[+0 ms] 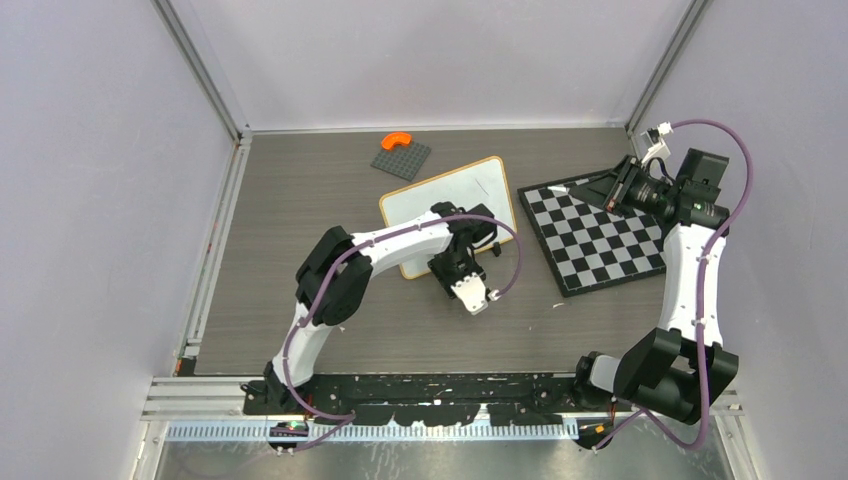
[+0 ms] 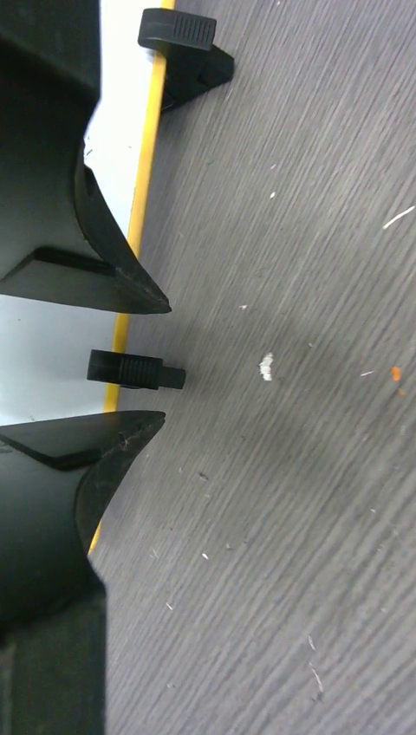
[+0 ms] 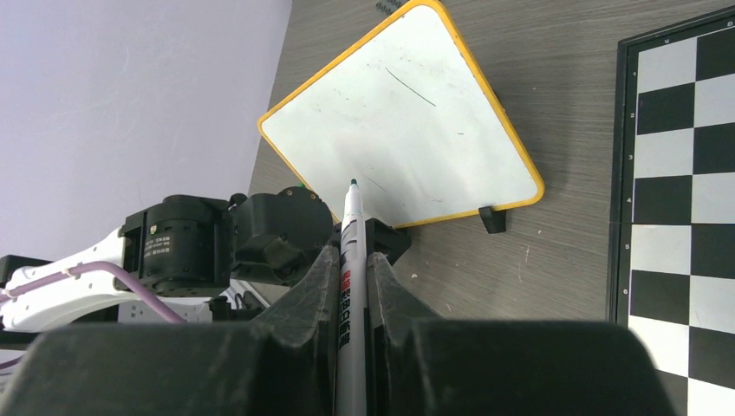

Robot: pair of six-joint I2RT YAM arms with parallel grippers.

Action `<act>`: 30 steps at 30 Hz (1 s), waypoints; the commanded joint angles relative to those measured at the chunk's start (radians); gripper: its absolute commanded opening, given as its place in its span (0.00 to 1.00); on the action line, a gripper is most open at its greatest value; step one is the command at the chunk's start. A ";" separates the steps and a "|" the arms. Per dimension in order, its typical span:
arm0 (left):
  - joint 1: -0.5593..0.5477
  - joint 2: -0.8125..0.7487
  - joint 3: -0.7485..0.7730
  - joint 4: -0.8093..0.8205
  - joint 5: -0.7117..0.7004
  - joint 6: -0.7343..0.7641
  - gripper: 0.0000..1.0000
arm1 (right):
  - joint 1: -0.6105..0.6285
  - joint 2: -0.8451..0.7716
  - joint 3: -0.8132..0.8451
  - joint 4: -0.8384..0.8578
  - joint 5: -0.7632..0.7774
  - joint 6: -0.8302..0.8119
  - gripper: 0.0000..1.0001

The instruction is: Write a sentence on the whiteboard

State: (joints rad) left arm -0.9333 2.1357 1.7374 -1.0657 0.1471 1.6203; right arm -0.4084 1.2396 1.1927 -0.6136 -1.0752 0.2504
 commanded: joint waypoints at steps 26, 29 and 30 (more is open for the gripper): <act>-0.206 0.017 0.056 -0.155 -0.024 -0.235 0.09 | -0.005 -0.037 -0.020 0.080 -0.071 0.052 0.00; -0.218 0.014 0.045 -0.127 -0.043 -0.281 0.25 | -0.004 -0.052 -0.022 0.079 -0.076 0.053 0.00; -0.221 0.009 0.046 -0.117 -0.044 -0.303 0.36 | -0.004 -0.058 -0.022 0.076 -0.078 0.051 0.00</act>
State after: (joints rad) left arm -1.1412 2.1674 1.7634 -1.1713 0.1127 1.4082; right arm -0.4084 1.2335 1.1759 -0.5739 -1.1210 0.2943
